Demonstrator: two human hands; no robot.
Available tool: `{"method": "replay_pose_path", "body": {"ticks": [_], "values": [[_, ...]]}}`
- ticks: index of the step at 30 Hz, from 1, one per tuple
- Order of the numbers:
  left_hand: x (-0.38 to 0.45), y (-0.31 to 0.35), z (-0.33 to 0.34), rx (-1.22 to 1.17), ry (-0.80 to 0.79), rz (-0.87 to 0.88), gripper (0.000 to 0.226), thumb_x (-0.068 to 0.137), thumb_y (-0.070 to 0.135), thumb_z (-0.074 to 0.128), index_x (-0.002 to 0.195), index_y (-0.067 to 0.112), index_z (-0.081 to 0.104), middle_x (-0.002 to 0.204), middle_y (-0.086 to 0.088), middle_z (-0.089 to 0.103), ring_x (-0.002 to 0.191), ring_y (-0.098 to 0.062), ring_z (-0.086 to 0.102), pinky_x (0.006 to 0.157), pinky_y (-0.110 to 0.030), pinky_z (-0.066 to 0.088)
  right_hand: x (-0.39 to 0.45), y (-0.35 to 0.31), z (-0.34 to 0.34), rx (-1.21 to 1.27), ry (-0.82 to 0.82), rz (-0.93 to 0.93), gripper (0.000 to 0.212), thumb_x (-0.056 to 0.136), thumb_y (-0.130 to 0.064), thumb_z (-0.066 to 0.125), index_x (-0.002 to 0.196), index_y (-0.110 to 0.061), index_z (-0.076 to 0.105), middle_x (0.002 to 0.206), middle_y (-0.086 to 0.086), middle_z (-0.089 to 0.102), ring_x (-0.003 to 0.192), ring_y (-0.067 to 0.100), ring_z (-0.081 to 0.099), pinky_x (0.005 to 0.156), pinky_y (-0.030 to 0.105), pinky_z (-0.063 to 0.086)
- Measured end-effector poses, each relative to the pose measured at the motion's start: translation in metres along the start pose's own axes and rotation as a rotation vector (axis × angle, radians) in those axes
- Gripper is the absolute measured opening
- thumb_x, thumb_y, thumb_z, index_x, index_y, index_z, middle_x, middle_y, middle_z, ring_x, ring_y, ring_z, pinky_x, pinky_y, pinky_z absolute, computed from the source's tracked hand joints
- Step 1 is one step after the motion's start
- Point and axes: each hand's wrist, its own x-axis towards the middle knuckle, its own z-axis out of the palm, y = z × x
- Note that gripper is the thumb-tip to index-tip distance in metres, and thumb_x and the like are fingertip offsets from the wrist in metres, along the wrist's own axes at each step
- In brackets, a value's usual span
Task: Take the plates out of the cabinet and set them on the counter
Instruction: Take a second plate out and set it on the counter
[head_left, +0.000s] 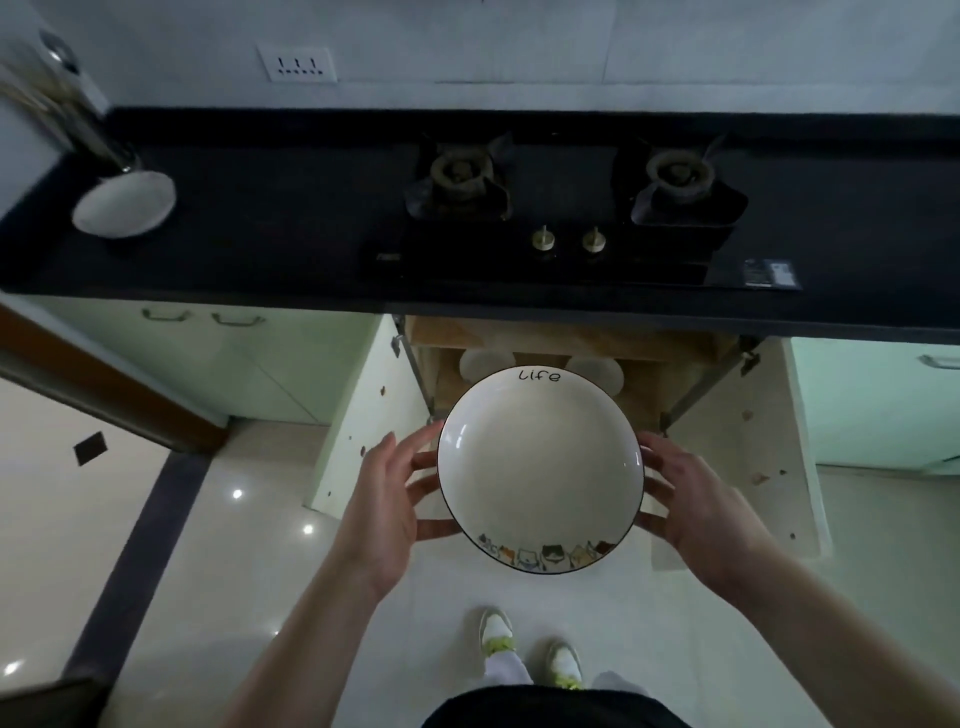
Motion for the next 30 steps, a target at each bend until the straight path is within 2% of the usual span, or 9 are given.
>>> {"method": "replay_pose_path", "body": {"ticks": [4,7,10,11,14,22,26,28,30], "values": [[-0.025,0.0,-0.001,-0.052,0.042,0.046,0.054,0.099,0.05,0.025,0.122,0.029,0.069,0.116,-0.013,0.06,0.105,-0.028,0.059,0.069,-0.051,0.056,-0.012,-0.017,0.006,0.041,-0.051,-0.008,0.037,0.103,-0.009,0.038,0.122,-0.032,0.06,0.114,-0.012,0.069,0.104,0.007,0.065,0.069,0.024,0.058],[-0.042,-0.007,-0.006,-0.093,0.085,0.092,0.056,0.095,0.054,0.028,0.124,0.027,0.068,0.118,-0.014,0.059,0.104,-0.027,0.06,0.069,-0.051,0.056,-0.019,-0.028,0.01,0.071,-0.143,-0.021,0.042,0.104,-0.014,0.032,0.113,-0.035,0.067,0.112,-0.013,0.071,0.105,0.007,0.065,0.07,0.026,0.058],[-0.06,-0.017,-0.015,-0.122,0.146,0.107,0.057,0.095,0.054,0.028,0.125,0.025,0.067,0.123,-0.016,0.058,0.11,-0.031,0.058,0.071,-0.053,0.056,-0.023,-0.032,0.02,0.108,-0.213,-0.008,0.047,0.103,-0.028,0.03,0.094,-0.043,0.074,0.106,-0.015,0.072,0.101,0.008,0.066,0.074,0.031,0.057],[-0.067,-0.02,-0.019,-0.134,0.168,0.108,0.057,0.096,0.054,0.028,0.125,0.025,0.067,0.125,-0.017,0.058,0.113,-0.033,0.057,0.071,-0.053,0.056,-0.025,-0.031,0.025,0.106,-0.226,0.0,0.046,0.103,-0.03,0.03,0.094,-0.042,0.074,0.106,-0.015,0.072,0.103,0.009,0.065,0.078,0.035,0.056],[-0.089,-0.024,-0.034,-0.171,0.241,0.13,0.056,0.096,0.053,0.028,0.123,0.025,0.068,0.127,-0.018,0.058,0.118,-0.035,0.056,0.075,-0.059,0.056,-0.027,-0.026,0.043,0.1,-0.274,0.009,0.041,0.104,-0.031,0.031,0.1,-0.04,0.071,0.11,-0.013,0.071,0.105,0.011,0.065,0.086,0.042,0.054],[-0.137,-0.017,-0.1,-0.225,0.449,0.184,0.047,0.099,0.048,0.032,0.113,0.028,0.073,0.113,-0.009,0.07,0.108,-0.032,0.064,0.069,-0.054,0.057,-0.025,-0.033,0.129,-0.016,-0.465,0.033,0.036,0.104,-0.032,0.031,0.111,-0.035,0.066,0.112,-0.013,0.071,0.104,0.01,0.066,0.071,0.029,0.057],[-0.15,-0.009,-0.146,-0.199,0.513,0.23,0.038,0.107,0.029,0.037,0.105,0.035,0.074,0.108,-0.006,0.073,0.101,-0.028,0.07,0.067,-0.053,0.059,-0.026,-0.036,0.187,-0.021,-0.5,0.029,0.036,0.102,-0.033,0.034,0.101,-0.037,0.071,0.108,-0.012,0.072,0.103,0.011,0.066,0.068,0.029,0.057],[-0.157,-0.001,-0.172,-0.171,0.549,0.243,0.045,0.106,0.02,0.041,0.091,0.047,0.074,0.1,0.006,0.074,0.095,-0.02,0.072,0.061,-0.048,0.06,-0.026,-0.036,0.223,-0.024,-0.506,0.039,0.04,0.102,-0.03,0.036,0.093,-0.037,0.074,0.104,-0.012,0.073,0.101,0.011,0.067,0.068,0.032,0.058],[-0.165,0.011,-0.194,-0.21,0.604,0.247,0.037,0.104,0.027,0.044,0.094,0.046,0.074,0.102,0.007,0.074,0.096,-0.022,0.072,0.061,-0.048,0.06,-0.026,-0.038,0.259,-0.043,-0.514,0.026,0.041,0.102,-0.028,0.037,0.09,-0.037,0.075,0.102,-0.013,0.074,0.098,0.008,0.068,0.069,0.033,0.058]]}}
